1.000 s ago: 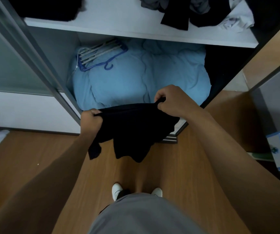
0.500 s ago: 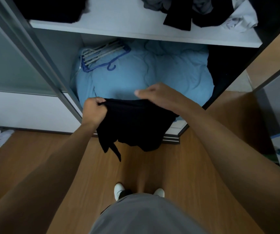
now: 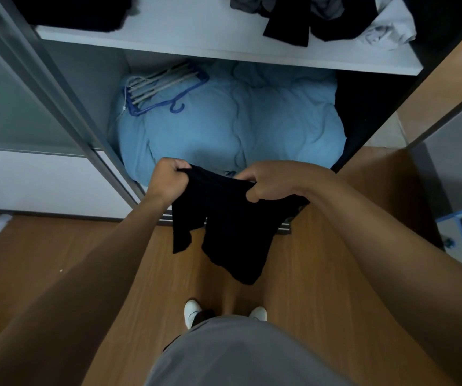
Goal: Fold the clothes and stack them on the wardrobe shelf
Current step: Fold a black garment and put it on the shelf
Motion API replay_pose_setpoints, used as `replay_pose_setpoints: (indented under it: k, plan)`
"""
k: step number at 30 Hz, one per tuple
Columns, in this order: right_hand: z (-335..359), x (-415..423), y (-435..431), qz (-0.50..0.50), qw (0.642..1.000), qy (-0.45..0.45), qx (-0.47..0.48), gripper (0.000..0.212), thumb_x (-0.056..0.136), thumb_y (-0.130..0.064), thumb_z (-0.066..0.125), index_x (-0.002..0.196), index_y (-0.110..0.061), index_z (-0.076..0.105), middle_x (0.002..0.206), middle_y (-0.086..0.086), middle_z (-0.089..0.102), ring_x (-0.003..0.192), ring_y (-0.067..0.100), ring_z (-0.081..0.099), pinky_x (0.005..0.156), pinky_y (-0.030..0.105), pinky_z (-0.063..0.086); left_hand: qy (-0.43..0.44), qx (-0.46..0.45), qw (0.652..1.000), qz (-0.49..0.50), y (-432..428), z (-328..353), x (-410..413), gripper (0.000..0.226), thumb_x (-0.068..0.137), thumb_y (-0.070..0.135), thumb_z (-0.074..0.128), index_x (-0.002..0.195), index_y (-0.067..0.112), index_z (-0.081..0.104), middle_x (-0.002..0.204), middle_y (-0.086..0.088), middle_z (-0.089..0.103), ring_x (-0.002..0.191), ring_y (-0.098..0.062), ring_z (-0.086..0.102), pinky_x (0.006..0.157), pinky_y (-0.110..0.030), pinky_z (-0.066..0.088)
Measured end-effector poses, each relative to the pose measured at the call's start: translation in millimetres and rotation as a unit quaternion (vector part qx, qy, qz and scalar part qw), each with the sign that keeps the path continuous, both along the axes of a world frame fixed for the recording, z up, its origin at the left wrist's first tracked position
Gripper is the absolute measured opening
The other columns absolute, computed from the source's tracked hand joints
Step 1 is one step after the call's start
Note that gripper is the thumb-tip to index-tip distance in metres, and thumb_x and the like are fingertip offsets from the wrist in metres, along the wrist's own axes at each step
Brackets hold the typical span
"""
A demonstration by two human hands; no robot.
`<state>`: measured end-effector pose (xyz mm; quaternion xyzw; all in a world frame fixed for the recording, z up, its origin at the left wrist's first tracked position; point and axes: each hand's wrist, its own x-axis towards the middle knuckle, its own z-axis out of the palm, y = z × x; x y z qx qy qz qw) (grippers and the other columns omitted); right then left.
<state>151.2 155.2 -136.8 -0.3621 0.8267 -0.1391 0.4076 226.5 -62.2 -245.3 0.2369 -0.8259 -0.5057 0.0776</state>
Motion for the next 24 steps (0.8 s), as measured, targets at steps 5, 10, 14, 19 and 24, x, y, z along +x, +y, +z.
replay_pose_setpoints:
  k: [5, 10, 14, 19, 24]
  plan:
    - [-1, 5, 5, -0.047, 0.996, -0.073, 0.016, 0.016, 0.077, -0.004, 0.057, 0.067, -0.017, 0.056, 0.07, 0.004, 0.055, 0.059, 0.018, 0.05, 0.051, 0.027, 0.035, 0.033, 0.022, 0.999, -0.024, 10, 9, -6, 0.054, 0.079, -0.006, 0.044, 0.055, 0.035, 0.07, 0.055, 0.019, 0.065, 0.056, 0.007, 0.06, 0.057, -0.009, 0.046]
    - [2, 4, 3, -0.033, 0.993, -0.117, -0.01, 0.036, 0.078, -0.001, 0.058, 0.053, -0.027, 0.056, 0.065, -0.002, 0.056, 0.058, 0.015, 0.051, 0.052, 0.026, 0.037, 0.034, 0.045, 0.996, -0.071, 18, 6, -8, 0.038, 0.082, -0.006, 0.053, 0.067, 0.025, 0.07, 0.065, 0.012, 0.068, 0.063, 0.001, 0.061, 0.062, -0.015, 0.046]
    - [-1, 4, -1, -0.034, 0.993, -0.092, -0.065, 0.033, 0.076, -0.004, 0.057, 0.068, -0.036, 0.064, 0.069, -0.002, 0.06, 0.061, 0.014, 0.055, 0.058, 0.028, 0.037, 0.016, 0.061, 0.99, -0.13, 31, 1, -6, 0.033, 0.084, -0.016, 0.057, 0.081, 0.016, 0.066, 0.074, 0.013, 0.064, 0.072, 0.005, 0.057, 0.072, -0.012, 0.042]
    - [-12, 5, 0, -0.087, 0.98, -0.122, -0.13, 0.045, 0.07, -0.007, 0.054, 0.098, -0.036, 0.074, 0.069, -0.005, 0.061, 0.062, 0.01, 0.055, 0.057, 0.021, 0.038, -0.024, 0.112, 0.988, -0.105, 48, -6, -2, 0.033, 0.089, -0.014, 0.055, 0.085, 0.018, 0.059, 0.077, 0.009, 0.061, 0.065, 0.006, 0.057, 0.067, -0.007, 0.044]
    - [-18, -3, 6, -0.138, 0.964, -0.154, -0.169, 0.053, 0.077, 0.001, 0.052, 0.119, -0.025, 0.072, 0.07, -0.007, 0.065, 0.062, 0.005, 0.058, 0.052, 0.014, 0.042, -0.055, 0.222, 0.97, -0.081, 57, -8, 10, 0.032, 0.101, 0.006, 0.046, 0.08, 0.016, 0.068, 0.073, 0.008, 0.072, 0.067, 0.001, 0.064, 0.072, -0.021, 0.049]
